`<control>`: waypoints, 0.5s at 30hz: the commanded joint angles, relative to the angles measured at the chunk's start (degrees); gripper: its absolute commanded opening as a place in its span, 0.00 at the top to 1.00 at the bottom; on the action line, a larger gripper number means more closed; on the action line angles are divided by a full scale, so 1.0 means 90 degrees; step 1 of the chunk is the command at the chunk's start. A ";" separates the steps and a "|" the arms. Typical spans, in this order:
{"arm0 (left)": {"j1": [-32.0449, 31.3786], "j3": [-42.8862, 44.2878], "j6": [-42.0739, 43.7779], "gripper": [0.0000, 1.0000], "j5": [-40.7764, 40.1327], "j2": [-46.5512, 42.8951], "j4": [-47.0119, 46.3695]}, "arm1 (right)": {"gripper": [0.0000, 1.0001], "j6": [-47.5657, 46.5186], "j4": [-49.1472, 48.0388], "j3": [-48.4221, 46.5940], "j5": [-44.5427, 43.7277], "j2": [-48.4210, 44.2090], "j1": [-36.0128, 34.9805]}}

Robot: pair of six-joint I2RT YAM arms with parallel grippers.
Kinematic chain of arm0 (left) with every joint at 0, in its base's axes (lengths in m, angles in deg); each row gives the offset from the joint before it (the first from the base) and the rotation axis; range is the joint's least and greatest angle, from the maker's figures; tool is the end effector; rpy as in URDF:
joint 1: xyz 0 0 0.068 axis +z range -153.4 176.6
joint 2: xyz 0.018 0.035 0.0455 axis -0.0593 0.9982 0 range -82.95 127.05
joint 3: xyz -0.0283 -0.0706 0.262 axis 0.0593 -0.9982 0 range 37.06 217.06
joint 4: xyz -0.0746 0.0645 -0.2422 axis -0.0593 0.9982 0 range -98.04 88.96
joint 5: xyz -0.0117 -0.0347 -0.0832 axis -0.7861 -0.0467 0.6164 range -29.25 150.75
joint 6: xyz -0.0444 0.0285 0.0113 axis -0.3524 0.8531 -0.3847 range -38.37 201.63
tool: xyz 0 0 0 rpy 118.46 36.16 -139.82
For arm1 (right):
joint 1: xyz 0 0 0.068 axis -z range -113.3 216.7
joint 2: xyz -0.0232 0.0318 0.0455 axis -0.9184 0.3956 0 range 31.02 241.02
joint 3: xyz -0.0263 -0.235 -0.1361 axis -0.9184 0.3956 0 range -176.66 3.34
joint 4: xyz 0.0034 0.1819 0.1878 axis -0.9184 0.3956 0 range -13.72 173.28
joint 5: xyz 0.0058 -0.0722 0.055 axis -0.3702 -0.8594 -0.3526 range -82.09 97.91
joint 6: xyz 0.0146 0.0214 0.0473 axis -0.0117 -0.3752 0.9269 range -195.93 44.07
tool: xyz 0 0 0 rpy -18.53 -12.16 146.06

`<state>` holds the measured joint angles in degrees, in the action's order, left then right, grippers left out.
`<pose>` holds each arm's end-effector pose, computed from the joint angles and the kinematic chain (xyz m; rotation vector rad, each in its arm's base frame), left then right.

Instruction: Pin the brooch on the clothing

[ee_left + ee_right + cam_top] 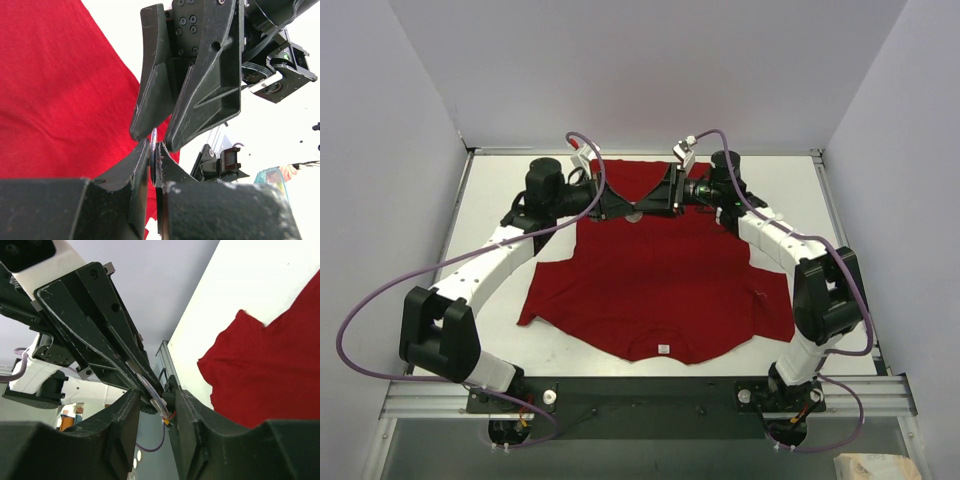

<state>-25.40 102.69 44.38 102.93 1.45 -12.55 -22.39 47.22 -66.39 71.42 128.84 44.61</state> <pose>0.3089 -0.1506 0.3294 0.3128 1.9599 -1.3681 0.3496 0.1763 0.3142 -0.5429 1.8366 1.8031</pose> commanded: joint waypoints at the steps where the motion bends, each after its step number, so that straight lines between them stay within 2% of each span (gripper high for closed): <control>1: -0.0046 0.0218 -0.0099 1.00 0.0197 -0.0130 -0.0289 | 0.68 0.0027 -0.0579 -0.0094 0.0249 -0.0088 -0.0085; 4: -0.0056 0.0189 -0.0138 1.00 0.0236 -0.0130 -0.0348 | 0.76 0.0203 -0.0949 0.0004 0.0288 -0.0068 -0.0085; 5: -0.0056 0.0189 -0.0138 1.00 0.0236 -0.0139 -0.0367 | 0.85 0.0339 -0.1038 0.0033 0.0288 -0.0049 -0.0085; 7: -0.0065 0.0169 -0.0128 1.00 0.0275 -0.0149 -0.0358 | 0.90 0.0515 -0.1407 0.0092 0.0317 -0.0029 -0.0075; 8: -0.0056 0.0160 -0.0118 1.00 0.0285 -0.0169 -0.0377 | 0.98 0.0671 -0.1536 0.0140 0.0327 -0.0010 -0.0075; 9: -0.0056 0.0150 -0.0118 1.00 0.0304 -0.0179 -0.0377 | 1.00 0.0769 -0.1663 0.0160 0.0356 -0.0010 -0.0066; 12: -0.0036 0.0091 -0.0099 1.00 0.0333 -0.0227 -0.0377 | 1.00 0.1071 -0.2141 0.0209 0.0395 0.0000 -0.0046; 15: -0.0017 0.0072 -0.0089 0.98 0.0343 -0.0237 -0.0387 | 1.00 0.0986 -0.2133 0.0180 0.0405 -0.0039 -0.0046</control>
<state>-25.14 102.69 42.02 104.08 1.14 -13.56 -16.12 36.14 -64.01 74.11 129.17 44.81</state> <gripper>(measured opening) 0.168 0.058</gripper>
